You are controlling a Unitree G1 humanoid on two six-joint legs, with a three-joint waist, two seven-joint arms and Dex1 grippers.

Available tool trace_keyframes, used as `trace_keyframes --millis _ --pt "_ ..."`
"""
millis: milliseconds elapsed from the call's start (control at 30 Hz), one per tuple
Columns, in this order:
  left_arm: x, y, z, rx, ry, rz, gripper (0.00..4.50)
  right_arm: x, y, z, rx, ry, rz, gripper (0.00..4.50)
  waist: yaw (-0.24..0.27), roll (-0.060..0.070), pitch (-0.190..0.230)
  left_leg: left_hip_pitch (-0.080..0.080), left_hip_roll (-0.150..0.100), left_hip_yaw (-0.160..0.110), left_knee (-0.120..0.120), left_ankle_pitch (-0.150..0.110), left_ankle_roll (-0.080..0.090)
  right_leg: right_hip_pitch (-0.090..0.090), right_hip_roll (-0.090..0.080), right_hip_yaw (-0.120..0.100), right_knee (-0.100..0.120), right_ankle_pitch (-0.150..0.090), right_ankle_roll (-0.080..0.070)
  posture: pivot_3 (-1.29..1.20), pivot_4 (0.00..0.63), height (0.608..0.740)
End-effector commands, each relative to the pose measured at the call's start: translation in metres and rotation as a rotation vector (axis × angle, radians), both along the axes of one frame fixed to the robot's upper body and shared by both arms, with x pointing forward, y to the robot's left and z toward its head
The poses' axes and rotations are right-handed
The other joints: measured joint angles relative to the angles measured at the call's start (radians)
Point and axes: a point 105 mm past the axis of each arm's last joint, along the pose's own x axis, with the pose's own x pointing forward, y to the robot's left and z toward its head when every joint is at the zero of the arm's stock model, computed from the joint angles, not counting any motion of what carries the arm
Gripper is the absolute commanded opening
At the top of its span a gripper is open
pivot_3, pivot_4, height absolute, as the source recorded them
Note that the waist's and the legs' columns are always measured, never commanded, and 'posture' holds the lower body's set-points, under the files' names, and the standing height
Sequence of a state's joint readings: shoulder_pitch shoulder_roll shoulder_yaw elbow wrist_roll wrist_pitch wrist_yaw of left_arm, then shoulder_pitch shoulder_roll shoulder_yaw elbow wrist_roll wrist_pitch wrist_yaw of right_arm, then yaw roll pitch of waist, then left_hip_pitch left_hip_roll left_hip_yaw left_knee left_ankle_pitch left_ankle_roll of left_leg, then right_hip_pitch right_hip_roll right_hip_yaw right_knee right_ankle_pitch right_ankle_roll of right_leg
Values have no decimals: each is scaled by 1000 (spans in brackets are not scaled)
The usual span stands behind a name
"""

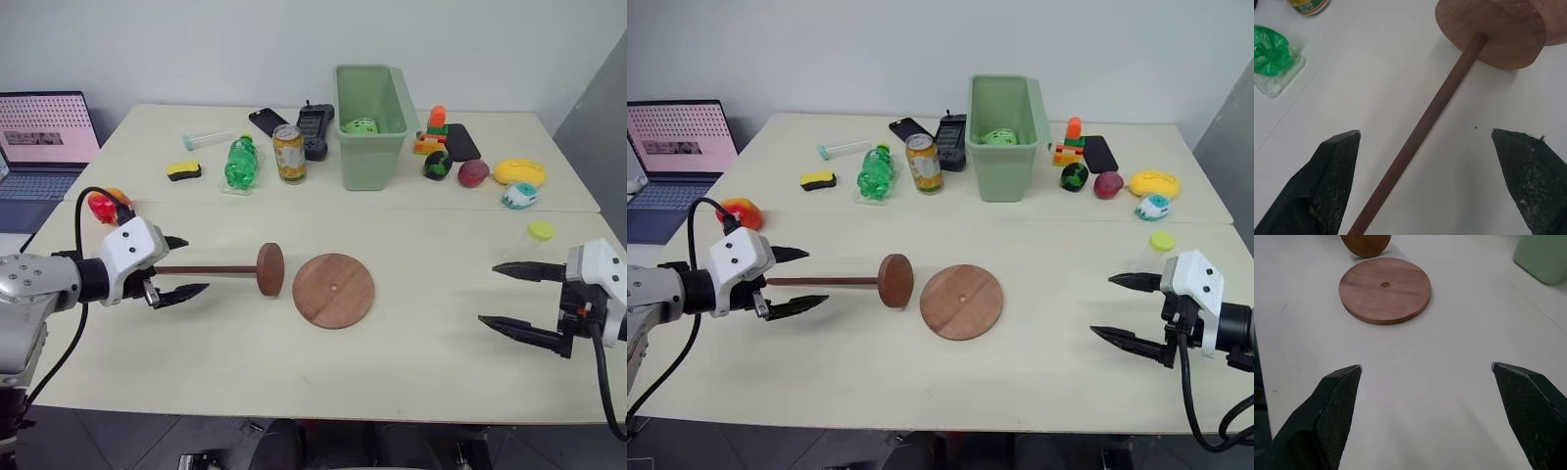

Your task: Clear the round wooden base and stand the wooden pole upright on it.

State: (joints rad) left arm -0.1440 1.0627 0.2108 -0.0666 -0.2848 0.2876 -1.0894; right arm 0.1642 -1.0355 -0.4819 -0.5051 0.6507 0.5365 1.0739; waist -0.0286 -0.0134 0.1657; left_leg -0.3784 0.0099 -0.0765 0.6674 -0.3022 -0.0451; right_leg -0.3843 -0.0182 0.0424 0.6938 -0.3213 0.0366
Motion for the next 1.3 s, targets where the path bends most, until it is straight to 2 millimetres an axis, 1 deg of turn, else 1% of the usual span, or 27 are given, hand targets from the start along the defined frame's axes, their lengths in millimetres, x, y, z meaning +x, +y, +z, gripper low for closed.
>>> trace_keyframes --millis 33,200,367,500,633,933,1100,1200,1300 --pt "2 -4 8 -7 -42 -30 4482 1 4 9 4 -48 14 4481 0 0 0 0 0 0 0 0 0 0 0 0 0 0 0 0 150 740" --pt "3 -4 8 3 -48 -30 4482 2 7 9 11 -51 24 4481 0 0 0 0 0 0 0 0 0 0 0 0 0 0 0 0 150 740" --pt "9 -1 10 22 -83 -19 4482 2 9 9 15 -49 37 4481 0 0 0 0 0 0 0 0 0 0 0 0 0 0 0 0 150 740" --pt "9 -3 9 34 -99 -50 4482 -1 17 11 10 -49 75 4481 0 0 0 0 0 0 1 0 0 0 0 0 0 0 0 0 150 740" --pt "10 -4 8 24 -103 -46 4482 -1 25 15 20 -59 101 4481 0 0 0 0 0 0 1 0 0 0 0 0 1 0 0 0 150 740" --pt "9 -8 5 -11 -77 -41 4482 -1 27 15 23 -53 110 4481 0 0 0 0 0 0 1 0 0 0 0 0 1 0 0 0 150 740" --pt "9 -9 4 -3 -76 -46 4482 -1 30 16 30 -61 115 4481 0 0 0 0 0 0 1 0 0 0 0 0 1 0 0 0 150 740" --pt "10 -9 4 27 -78 -51 4482 -1 40 21 34 -74 150 4481 0 0 0 0 0 -1 1 0 0 0 0 0 1 0 0 0 150 740" --pt "16 -10 3 72 -90 -56 4482 -2 57 26 44 -64 187 4481 0 0 0 0 0 -1 2 0 0 0 0 0 2 0 0 0 150 740"
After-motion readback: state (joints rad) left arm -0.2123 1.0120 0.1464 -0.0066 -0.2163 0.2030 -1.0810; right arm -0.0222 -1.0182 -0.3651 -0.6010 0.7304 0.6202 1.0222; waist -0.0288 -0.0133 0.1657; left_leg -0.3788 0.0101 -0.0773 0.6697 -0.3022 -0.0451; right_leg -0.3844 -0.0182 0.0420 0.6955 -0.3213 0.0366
